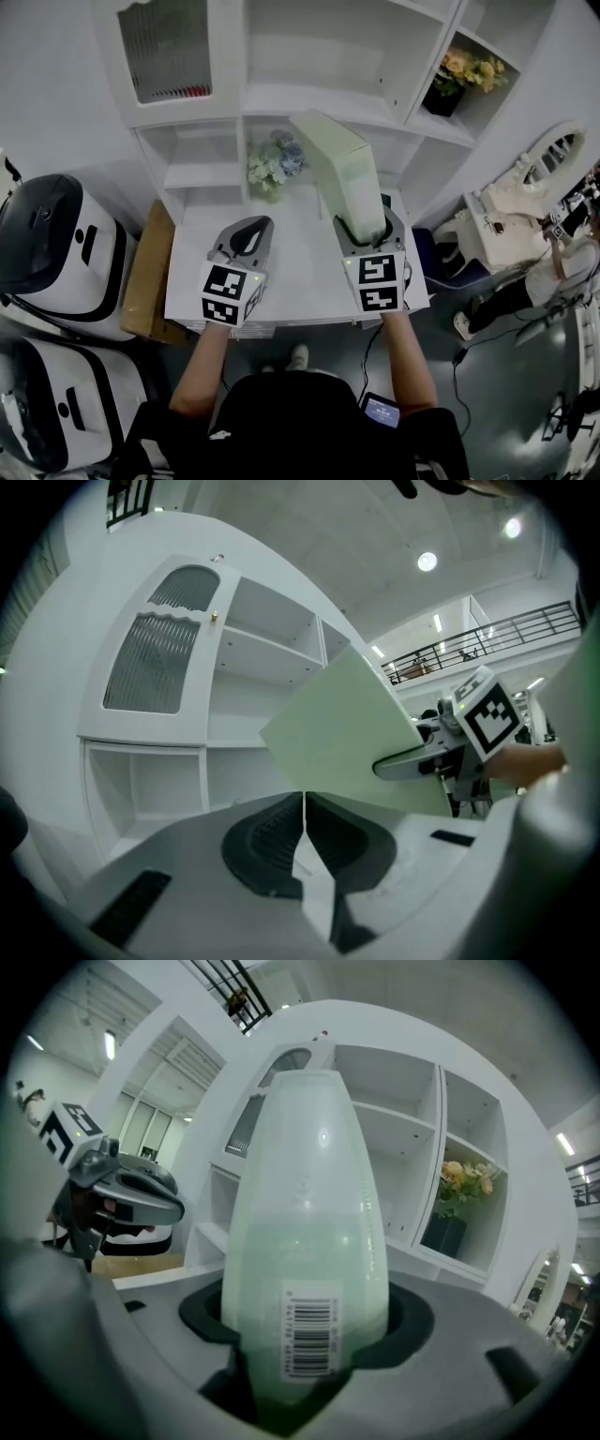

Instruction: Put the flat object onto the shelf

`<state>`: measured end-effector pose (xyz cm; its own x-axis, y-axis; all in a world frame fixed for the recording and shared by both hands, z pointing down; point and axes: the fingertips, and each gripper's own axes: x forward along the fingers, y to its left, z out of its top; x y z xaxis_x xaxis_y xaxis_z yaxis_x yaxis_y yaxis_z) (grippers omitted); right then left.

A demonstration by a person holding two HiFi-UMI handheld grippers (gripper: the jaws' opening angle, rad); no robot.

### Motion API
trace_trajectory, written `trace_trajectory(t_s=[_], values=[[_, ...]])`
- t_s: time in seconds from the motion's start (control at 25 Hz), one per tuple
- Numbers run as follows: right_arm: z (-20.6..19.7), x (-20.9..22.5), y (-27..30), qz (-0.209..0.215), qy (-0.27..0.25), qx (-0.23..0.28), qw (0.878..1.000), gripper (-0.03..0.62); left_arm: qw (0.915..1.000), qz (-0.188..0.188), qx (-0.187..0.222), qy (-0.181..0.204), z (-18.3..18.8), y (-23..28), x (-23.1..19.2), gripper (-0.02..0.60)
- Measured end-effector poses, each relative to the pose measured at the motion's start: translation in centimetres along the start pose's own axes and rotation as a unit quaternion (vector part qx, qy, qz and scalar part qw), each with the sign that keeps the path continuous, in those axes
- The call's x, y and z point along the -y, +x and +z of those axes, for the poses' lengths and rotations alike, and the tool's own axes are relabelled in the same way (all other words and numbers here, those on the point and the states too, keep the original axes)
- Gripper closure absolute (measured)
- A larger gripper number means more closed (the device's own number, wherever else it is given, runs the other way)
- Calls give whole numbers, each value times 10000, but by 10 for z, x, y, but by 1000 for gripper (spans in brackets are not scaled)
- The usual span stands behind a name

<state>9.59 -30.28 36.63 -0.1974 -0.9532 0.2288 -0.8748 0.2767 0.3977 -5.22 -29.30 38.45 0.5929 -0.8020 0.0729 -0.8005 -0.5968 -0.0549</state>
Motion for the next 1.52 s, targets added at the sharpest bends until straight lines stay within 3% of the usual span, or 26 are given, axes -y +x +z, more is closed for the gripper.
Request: trace_trajectory(t_s=[0.48,0.76,1.52], values=[[39,23,19,44,-1433,-84,9896,304,9997,186,124,98,18,19,-8,572],[53,25,26,142,-1931,-95,9810,304,9994,281,156,94,22,24,-10,572],[76,26,35,8,-3357,-259,9416,304,9990,330,269,164,37,29,-10,572]])
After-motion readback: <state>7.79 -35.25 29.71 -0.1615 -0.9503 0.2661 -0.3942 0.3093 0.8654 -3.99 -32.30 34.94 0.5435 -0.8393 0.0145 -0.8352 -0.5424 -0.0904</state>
